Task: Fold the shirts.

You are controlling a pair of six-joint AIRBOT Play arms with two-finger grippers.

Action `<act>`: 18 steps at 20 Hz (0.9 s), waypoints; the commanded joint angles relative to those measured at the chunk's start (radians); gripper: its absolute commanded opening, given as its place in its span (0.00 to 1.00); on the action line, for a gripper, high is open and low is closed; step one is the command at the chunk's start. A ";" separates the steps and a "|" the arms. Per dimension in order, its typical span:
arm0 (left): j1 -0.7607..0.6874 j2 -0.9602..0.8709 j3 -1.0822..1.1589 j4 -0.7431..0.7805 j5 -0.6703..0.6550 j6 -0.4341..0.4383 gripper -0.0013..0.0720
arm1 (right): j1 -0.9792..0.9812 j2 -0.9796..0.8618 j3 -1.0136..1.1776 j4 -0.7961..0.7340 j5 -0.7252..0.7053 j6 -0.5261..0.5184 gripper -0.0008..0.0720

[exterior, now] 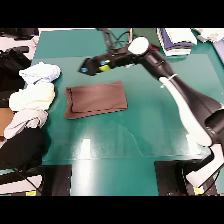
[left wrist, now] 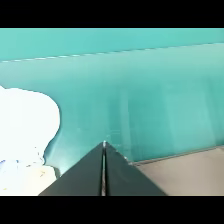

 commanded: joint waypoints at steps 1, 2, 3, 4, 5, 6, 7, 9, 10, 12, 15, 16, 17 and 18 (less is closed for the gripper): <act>-0.021 0.015 0.000 0.001 0.012 0.000 0.06 | -0.149 0.103 -0.193 -0.216 0.070 0.096 0.45; -0.033 0.015 0.000 0.000 0.012 0.000 0.06 | -0.212 0.138 -0.280 -0.254 0.082 0.129 0.46; -0.043 0.014 0.000 0.000 0.013 0.003 0.06 | -0.274 0.163 -0.361 -0.260 0.089 0.138 0.48; -0.057 0.014 0.000 0.001 0.014 0.006 0.06 | -0.334 0.177 -0.438 -0.242 0.096 0.138 0.76; -0.069 0.014 0.000 0.000 0.020 0.019 0.06 | -0.378 0.177 -0.495 -0.222 0.102 0.138 0.86; -0.084 0.014 0.000 0.000 0.025 0.019 0.06 | -0.416 0.170 -0.548 -0.195 0.098 0.138 0.86; -0.097 0.014 0.000 0.000 0.032 0.019 0.06 | -0.434 0.151 -0.579 -0.162 0.098 0.138 0.86; -0.120 0.013 0.000 0.000 0.042 0.024 0.06 | -0.436 0.093 -0.608 -0.069 0.093 0.113 0.86; -0.132 0.009 0.000 0.000 0.045 0.026 0.06 | -0.420 0.056 -0.603 -0.018 0.090 0.095 0.86; -0.147 -0.002 0.000 0.001 0.044 0.027 0.06 | -0.367 -0.021 -0.557 0.058 0.079 0.081 0.86; -0.156 -0.020 0.000 -0.019 0.031 0.030 0.06 | -0.275 -0.137 -0.423 0.107 0.056 0.082 0.82; -0.156 -0.023 0.000 -0.026 0.023 0.030 0.06 | -0.246 -0.174 -0.372 0.125 0.046 0.082 0.80; -0.156 -0.023 0.000 -0.027 0.017 0.030 0.06 | -0.221 -0.207 -0.324 0.125 0.040 0.085 0.68; -0.156 -0.023 0.000 -0.029 0.016 0.036 0.06 | -0.199 -0.240 -0.277 0.122 0.037 0.085 0.52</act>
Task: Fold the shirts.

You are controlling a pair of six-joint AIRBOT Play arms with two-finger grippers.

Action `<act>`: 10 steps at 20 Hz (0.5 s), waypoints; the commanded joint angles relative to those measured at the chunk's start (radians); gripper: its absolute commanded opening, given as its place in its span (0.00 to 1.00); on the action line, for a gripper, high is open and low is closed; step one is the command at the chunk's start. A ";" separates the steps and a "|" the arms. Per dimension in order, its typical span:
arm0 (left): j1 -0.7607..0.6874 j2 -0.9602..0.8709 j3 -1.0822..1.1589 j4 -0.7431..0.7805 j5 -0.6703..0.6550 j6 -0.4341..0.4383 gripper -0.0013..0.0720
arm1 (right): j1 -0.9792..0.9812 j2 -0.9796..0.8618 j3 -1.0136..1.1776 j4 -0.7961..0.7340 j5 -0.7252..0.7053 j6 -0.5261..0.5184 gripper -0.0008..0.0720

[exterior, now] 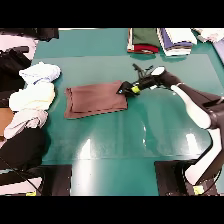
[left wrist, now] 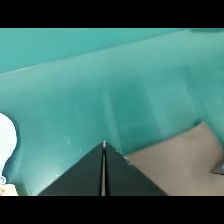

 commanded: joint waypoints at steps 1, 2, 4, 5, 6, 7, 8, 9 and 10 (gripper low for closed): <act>-0.006 -0.006 0.000 -0.013 -0.018 0.014 0.06 | 0.082 -0.121 0.155 0.043 -0.022 -0.002 0.32; -0.006 -0.006 0.000 -0.013 -0.025 0.018 0.06 | 0.094 -0.140 0.190 0.036 -0.021 -0.003 0.11; -0.011 -0.005 0.000 -0.014 -0.029 0.017 0.06 | 0.102 -0.142 0.238 0.034 -0.027 -0.006 0.03; -0.018 -0.005 0.000 -0.013 -0.027 0.017 0.06 | 0.092 -0.126 0.259 0.006 -0.027 -0.005 0.03; -0.033 -0.005 0.000 -0.011 -0.025 0.017 0.06 | 0.074 -0.095 0.267 -0.045 -0.028 -0.005 0.03; -0.056 -0.005 0.000 -0.008 -0.025 0.020 0.06 | 0.043 -0.051 0.266 -0.113 -0.025 0.002 0.03; -0.080 -0.006 0.000 -0.008 -0.024 0.033 0.06 | 0.008 -0.008 0.266 -0.187 -0.010 0.011 0.03; -0.105 -0.006 0.000 -0.008 -0.023 0.048 0.06 | -0.037 0.040 0.266 -0.278 0.018 0.039 0.03; -0.132 -0.006 0.000 -0.008 -0.020 0.052 0.06 | -0.086 0.085 0.262 -0.362 0.045 0.070 0.03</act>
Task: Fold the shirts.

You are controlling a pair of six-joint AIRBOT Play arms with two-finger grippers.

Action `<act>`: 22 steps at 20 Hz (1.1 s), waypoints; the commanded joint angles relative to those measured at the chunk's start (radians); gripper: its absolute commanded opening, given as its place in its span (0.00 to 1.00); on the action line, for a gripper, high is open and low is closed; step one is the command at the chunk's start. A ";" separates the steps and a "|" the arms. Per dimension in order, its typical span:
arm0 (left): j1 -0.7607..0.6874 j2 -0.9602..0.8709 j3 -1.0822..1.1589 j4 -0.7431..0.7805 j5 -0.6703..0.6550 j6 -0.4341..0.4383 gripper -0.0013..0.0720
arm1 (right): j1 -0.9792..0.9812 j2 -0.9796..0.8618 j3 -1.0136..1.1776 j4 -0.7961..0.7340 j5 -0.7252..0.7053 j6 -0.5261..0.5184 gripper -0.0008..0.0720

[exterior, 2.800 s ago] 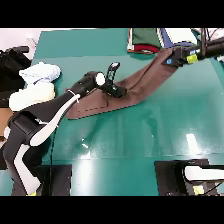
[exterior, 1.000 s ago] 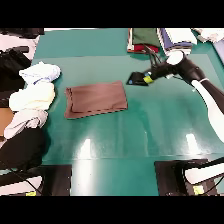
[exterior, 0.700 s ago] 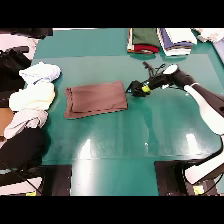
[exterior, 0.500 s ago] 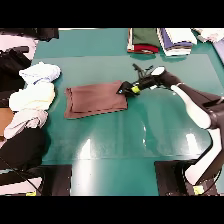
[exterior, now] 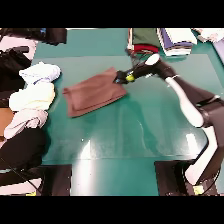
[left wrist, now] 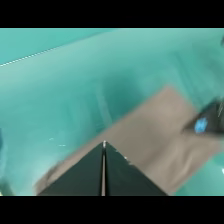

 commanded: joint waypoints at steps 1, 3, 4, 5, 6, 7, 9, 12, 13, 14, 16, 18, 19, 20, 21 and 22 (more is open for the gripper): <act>-0.076 0.000 0.000 0.002 0.006 0.022 0.06 | -0.145 0.146 -0.006 -0.283 0.069 0.082 0.03; -0.111 -0.001 0.000 0.002 0.008 0.021 0.06 | -0.282 0.265 -0.102 -0.341 0.071 0.097 0.03; -0.121 -0.001 0.000 0.002 0.011 0.021 0.06 | -0.357 0.322 -0.158 -0.349 0.064 0.097 0.03; -0.124 -0.001 0.000 0.001 0.014 0.021 0.06 | -0.444 0.383 -0.218 -0.365 0.053 0.097 0.03; -0.128 0.000 0.000 0.002 0.014 0.021 0.06 | -0.534 0.439 -0.274 -0.372 0.041 0.097 0.03; -0.128 0.000 0.000 0.001 0.014 0.020 0.06 | -0.619 0.488 -0.319 -0.385 0.032 0.097 0.03; -0.128 -0.001 0.000 0.001 0.018 0.018 0.06 | -0.794 0.571 -0.397 -0.393 0.016 0.098 0.03; -0.128 -0.001 0.000 0.000 0.032 0.011 0.06 | -1.023 0.681 -0.520 -0.393 -0.029 0.116 0.03; -0.128 -0.001 0.000 0.000 0.035 0.009 0.06 | -1.092 0.717 -0.564 -0.394 -0.042 0.133 0.03; -0.128 -0.001 0.000 0.000 0.038 0.009 0.06 | -1.148 0.749 -0.605 -0.404 -0.054 0.145 0.03; -0.128 -0.001 0.000 0.000 0.039 0.009 0.06 | -1.223 0.809 -0.688 -0.466 -0.066 0.164 0.03; -0.128 -0.001 0.000 0.000 0.039 0.010 0.06 | -1.245 0.858 -0.765 -0.530 -0.037 0.167 0.03; -0.128 -0.001 0.000 0.000 0.040 0.010 0.06 | -1.241 0.882 -0.808 -0.553 -0.025 0.167 0.03; -0.128 -0.001 0.000 0.000 0.039 0.010 0.06 | -1.226 0.903 -0.847 -0.565 -0.018 0.167 0.03; -0.128 -0.001 0.000 0.000 0.039 0.013 0.06 | -1.205 0.922 -0.880 -0.576 -0.010 0.167 0.03; -0.128 -0.001 0.000 0.000 0.039 0.013 0.06 | -1.180 0.940 -0.910 -0.591 0.005 0.167 0.03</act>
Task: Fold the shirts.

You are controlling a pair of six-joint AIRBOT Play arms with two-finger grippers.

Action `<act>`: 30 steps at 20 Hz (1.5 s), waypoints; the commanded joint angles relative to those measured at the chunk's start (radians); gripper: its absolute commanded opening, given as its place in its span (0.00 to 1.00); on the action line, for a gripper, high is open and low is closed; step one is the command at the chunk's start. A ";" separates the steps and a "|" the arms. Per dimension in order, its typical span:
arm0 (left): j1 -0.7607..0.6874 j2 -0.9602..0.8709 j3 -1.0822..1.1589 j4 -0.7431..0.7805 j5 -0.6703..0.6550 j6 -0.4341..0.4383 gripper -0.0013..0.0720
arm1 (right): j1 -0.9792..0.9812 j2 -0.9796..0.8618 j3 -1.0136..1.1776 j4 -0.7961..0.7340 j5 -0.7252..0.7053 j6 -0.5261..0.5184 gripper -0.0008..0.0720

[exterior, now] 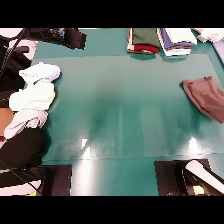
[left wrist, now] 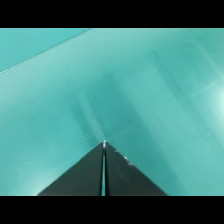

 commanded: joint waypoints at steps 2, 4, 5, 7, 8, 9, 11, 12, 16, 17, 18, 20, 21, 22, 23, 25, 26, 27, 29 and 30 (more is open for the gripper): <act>-0.001 0.000 0.000 0.000 0.001 0.011 0.06 | 0.069 0.086 -0.132 -0.111 0.061 0.009 0.04; -0.001 0.000 0.000 0.000 0.001 0.011 0.06 | 0.109 0.097 -0.140 -0.178 0.108 0.027 0.14; -0.001 0.000 0.000 0.000 0.001 0.011 0.06 | 0.125 0.097 -0.138 -0.227 0.127 0.028 0.35; -0.001 0.000 0.000 0.000 0.000 0.011 0.06 | 0.129 0.097 -0.135 -0.344 0.153 0.030 0.69; -0.001 0.000 0.000 0.000 0.000 0.011 0.06 | 0.129 0.097 -0.122 -0.401 0.170 0.031 0.74; -0.001 0.000 0.000 0.000 0.000 0.011 0.06 | 0.129 0.097 -0.095 -0.436 0.183 0.032 0.74; -0.001 0.000 0.000 0.000 -0.003 0.010 0.06 | 0.134 0.097 -0.008 -0.402 0.192 0.060 0.74; -0.001 0.000 0.000 0.000 -0.008 0.010 0.06 | 0.150 0.097 0.043 -0.339 0.192 0.065 0.74; -0.001 0.000 0.000 0.000 -0.005 0.010 0.06 | 0.366 0.097 0.178 -0.063 0.188 0.064 0.74; -0.001 0.000 0.000 0.001 -0.005 0.010 0.06 | 0.452 0.097 0.189 -0.014 0.176 0.064 0.74; -0.001 0.000 0.000 0.001 -0.009 0.010 0.06 | 0.537 0.097 0.194 0.006 0.161 0.064 0.74; -0.001 0.000 0.000 0.000 -0.013 0.010 0.06 | 0.719 0.095 0.195 0.004 0.116 0.064 0.74; -0.001 0.000 0.000 0.000 -0.011 0.010 0.06 | 0.793 0.094 0.195 0.005 0.097 0.064 0.74; -0.001 0.000 0.000 0.000 -0.011 0.010 0.06 | 0.864 0.092 0.195 0.005 0.085 0.064 0.73; -0.001 0.000 0.000 0.000 -0.010 0.010 0.06 | 0.922 0.089 0.195 0.005 0.078 0.064 0.67; -0.001 0.000 0.000 0.000 -0.005 0.010 0.06 | 1.020 0.085 0.195 0.004 0.069 0.063 0.44; -0.001 0.000 0.000 0.000 -0.005 0.010 0.06 | 1.052 0.085 0.195 0.005 0.067 0.059 0.26; -0.001 0.000 0.000 0.000 -0.005 0.010 0.06 | 1.077 0.085 0.195 0.005 0.068 0.042 0.03; -0.001 0.000 0.000 0.000 -0.005 0.010 0.06 | 1.105 0.085 0.195 0.005 0.068 0.039 0.03; -0.001 0.000 0.000 0.000 -0.005 0.010 0.06 | 1.109 0.085 0.195 0.005 0.069 0.039 0.03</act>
